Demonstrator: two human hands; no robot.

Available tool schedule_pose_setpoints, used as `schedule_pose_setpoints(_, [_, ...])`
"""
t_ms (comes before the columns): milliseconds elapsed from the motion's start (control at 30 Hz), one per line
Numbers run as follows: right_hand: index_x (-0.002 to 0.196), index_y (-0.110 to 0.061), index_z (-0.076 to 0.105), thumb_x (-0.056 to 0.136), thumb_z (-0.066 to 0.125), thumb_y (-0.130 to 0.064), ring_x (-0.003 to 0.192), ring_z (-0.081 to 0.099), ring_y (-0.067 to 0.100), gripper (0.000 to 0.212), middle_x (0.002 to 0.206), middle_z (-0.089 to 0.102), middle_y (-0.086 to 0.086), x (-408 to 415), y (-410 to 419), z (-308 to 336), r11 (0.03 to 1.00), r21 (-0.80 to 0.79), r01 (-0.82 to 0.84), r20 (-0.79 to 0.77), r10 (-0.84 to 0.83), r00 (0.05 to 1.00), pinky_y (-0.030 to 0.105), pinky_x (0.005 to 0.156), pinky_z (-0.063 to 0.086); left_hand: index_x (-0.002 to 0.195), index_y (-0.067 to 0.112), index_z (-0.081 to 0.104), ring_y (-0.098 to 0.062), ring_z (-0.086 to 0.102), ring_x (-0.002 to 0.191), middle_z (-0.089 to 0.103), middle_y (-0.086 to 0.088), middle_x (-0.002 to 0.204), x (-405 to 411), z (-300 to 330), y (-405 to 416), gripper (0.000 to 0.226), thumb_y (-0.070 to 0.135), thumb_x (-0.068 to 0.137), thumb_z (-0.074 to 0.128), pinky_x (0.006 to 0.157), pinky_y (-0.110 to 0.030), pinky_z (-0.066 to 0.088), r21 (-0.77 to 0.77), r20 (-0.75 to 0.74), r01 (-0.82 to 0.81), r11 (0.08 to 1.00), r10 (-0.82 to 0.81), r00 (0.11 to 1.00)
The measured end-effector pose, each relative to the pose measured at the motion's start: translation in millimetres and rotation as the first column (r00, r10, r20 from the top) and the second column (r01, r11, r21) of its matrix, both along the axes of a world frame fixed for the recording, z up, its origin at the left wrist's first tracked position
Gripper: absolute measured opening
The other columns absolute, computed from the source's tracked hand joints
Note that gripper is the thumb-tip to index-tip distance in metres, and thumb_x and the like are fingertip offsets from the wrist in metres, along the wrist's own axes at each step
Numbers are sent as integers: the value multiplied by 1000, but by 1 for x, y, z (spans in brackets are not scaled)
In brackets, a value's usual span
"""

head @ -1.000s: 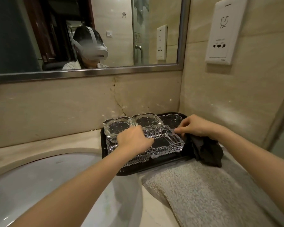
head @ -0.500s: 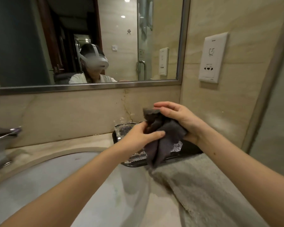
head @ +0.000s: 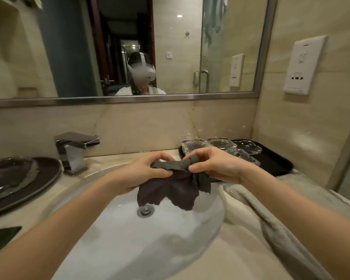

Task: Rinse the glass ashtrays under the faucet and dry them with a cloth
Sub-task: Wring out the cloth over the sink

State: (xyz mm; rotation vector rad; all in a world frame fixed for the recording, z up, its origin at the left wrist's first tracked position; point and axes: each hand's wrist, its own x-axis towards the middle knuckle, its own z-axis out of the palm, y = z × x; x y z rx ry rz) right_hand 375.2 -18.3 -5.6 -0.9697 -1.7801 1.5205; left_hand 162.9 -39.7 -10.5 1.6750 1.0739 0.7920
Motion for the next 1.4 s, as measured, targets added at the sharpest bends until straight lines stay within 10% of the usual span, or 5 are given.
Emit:
schedule_pose_setpoints(367, [95, -17, 58, 86, 52, 12, 72, 55, 16, 31, 80, 60, 1, -34, -5, -7, 994, 59, -92, 30, 90, 995, 28, 67, 44, 85, 17, 64, -6, 61, 77, 64, 1, 89, -54, -8, -23, 25, -4, 90, 52, 65, -16, 51, 30, -52, -52, 998, 53, 997])
schedule_pose_setpoints(633, [76, -11, 51, 76, 71, 1, 57, 57, 12, 23, 70, 57, 6, -63, -9, -9, 962, 123, 243, -89, -233, 968, 21, 56, 49, 79, 16, 60, -19, 55, 90, 63, -15, 107, -40, -17, -24, 24, 2, 92, 46, 74, -28, 42, 36, -30, -167, 985, 168, 985])
schedule_pose_setpoints(800, [72, -14, 42, 76, 73, -4, 50, 56, 10, 33, 63, 54, 2, -79, -10, -11, 943, 1, 333, -184, -327, 927, 21, 47, 45, 115, 19, 55, -22, 65, 99, 66, -10, 111, -15, -24, -28, 28, 25, 88, 62, 81, -37, 53, -169, 151, -84, 982, 110, 982])
schedule_pose_setpoints(1033, [80, -9, 49, 81, 61, 10, 55, 61, 10, 22, 73, 55, 7, -73, -9, -7, 967, -86, 240, -230, -253, 940, 21, 49, 51, 105, 24, 57, -7, 68, 81, 68, 3, 95, -22, -38, -30, 39, 3, 77, 73, 65, -18, 51, -20, -8, -27, 999, 26, 1000])
schedule_pose_setpoints(1400, [96, -5, 64, 78, 42, 20, 79, 57, 19, 38, 86, 61, 11, -45, -2, -3, 985, 175, -11, 336, -49, 941, 21, 69, 48, 102, 17, 66, -16, 66, 84, 71, -3, 94, -65, -29, -25, 16, 16, 94, 53, 72, -26, 53, -56, -160, -47, 997, 37, 986])
